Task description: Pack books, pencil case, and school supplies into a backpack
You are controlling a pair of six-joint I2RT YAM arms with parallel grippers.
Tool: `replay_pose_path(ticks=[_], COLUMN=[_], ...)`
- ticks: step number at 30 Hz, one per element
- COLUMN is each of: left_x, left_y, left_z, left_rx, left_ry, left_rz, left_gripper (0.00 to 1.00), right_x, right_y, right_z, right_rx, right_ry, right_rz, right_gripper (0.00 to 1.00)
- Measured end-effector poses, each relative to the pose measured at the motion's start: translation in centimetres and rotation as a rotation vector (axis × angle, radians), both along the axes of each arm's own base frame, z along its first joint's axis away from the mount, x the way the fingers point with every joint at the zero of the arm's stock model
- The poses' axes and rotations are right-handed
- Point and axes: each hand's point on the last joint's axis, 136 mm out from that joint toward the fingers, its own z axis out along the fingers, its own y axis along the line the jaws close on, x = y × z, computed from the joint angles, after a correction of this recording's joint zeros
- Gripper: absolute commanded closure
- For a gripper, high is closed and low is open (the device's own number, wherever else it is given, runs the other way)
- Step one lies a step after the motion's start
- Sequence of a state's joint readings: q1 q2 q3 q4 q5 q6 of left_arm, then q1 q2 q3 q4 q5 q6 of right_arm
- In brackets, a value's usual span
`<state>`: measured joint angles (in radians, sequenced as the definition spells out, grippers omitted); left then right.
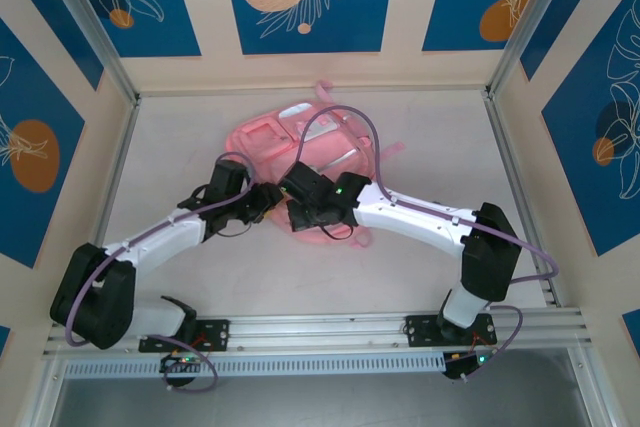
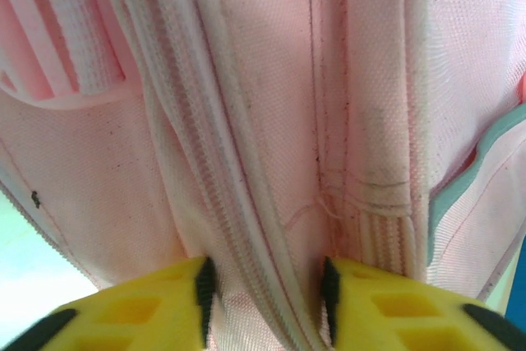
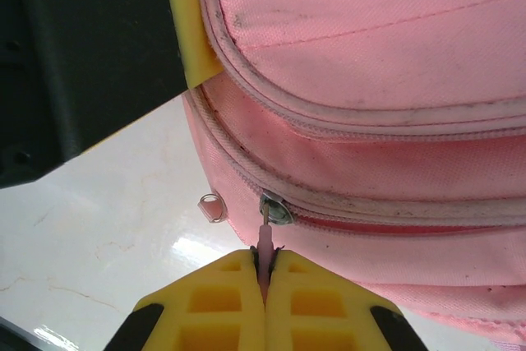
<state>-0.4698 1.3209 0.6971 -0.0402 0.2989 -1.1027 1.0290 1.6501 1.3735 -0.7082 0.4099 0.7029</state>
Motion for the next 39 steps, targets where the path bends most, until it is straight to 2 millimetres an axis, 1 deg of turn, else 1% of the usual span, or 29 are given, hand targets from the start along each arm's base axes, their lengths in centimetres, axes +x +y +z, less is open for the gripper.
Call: replay_pose_path(ticks=[3,6,7,10,12,14,16,17,19,20,22,25,26,27,30,34,36,37,39], left_x=[0.1,0.2,0.2,0.1,0.0,0.0,-0.1,-0.2,-0.3,-0.3,-0.4,-0.4,-0.5,-0.7,-1.0,-1.1,-1.3,-1.6,-2.1], left_y=[-0.1,0.0,0.0,0.0,-0.1,0.3,0.8,1.0,1.2,1.3,1.7,2.7,3.4,4.0,6.1,8.9,9.9,10.3,11.2], left_z=[0.1,0.0,0.0,0.1,0.2,0.0,-0.2,-0.3,-0.3,-0.3,-0.4,-0.4,-0.4,-0.4,-0.1,1.1,1.4,1.5,2.2], left_rx=[-0.005,0.005,0.01,0.029,0.04,0.066,0.091,0.101,0.114,0.12,0.133,0.176,0.203,0.224,0.327,0.424,0.45,0.455,0.459], left_ry=[-0.003,-0.006,-0.006,-0.008,-0.014,-0.011,-0.008,-0.007,-0.009,-0.008,-0.006,-0.005,-0.005,0.0,0.011,0.003,0.002,0.009,0.008], left_rz=[0.004,0.008,0.006,-0.003,-0.016,-0.009,-0.007,-0.007,-0.01,-0.012,-0.012,-0.007,-0.006,0.001,0.007,0.031,0.041,0.047,0.075], left_gripper=[0.91,0.99,1.0,1.0,1.0,1.0,1.0,1.0,1.0,0.97,0.88,0.63,0.56,0.53,0.47,0.4,0.37,0.36,0.34], right_x=[0.0,0.1,0.1,0.2,0.5,1.5,2.9,3.5,4.7,5.1,5.6,5.5,5.4,5.3,4.9,4.9,4.6,4.6,5.3], right_y=[-0.1,-0.9,-1.3,-2.7,-4.3,-7.3,-10.5,-11.8,-13.6,-14.2,-14.4,-13.5,-12.9,-12.4,-9.6,-4.2,-1.9,-0.3,2.7], right_z=[-0.2,-0.8,-1.1,-1.9,-2.1,-2.2,-2.3,-2.4,-2.4,-2.3,-2.3,-2.3,-2.3,-2.3,-2.4,-2.0,-1.7,-1.1,-0.4], right_rx=[-0.007,-0.039,-0.05,-0.072,-0.079,-0.119,-0.157,-0.169,-0.184,-0.187,-0.187,-0.168,-0.157,-0.144,-0.095,-0.004,0.045,0.07,0.122], right_ry=[-0.004,-0.013,-0.017,-0.03,-0.038,-0.053,-0.061,-0.065,-0.074,-0.079,-0.084,-0.077,-0.072,-0.067,-0.035,-0.016,-0.016,-0.016,-0.028], right_rz=[-0.002,-0.018,-0.024,-0.047,-0.081,-0.146,-0.23,-0.269,-0.321,-0.335,-0.33,-0.267,-0.234,-0.208,-0.101,0.045,0.102,0.131,0.171], right_gripper=[1.0,1.0,1.0,1.0,1.0,1.0,1.0,1.0,1.0,1.0,1.0,1.0,1.0,1.0,1.0,1.0,1.0,1.0,1.0])
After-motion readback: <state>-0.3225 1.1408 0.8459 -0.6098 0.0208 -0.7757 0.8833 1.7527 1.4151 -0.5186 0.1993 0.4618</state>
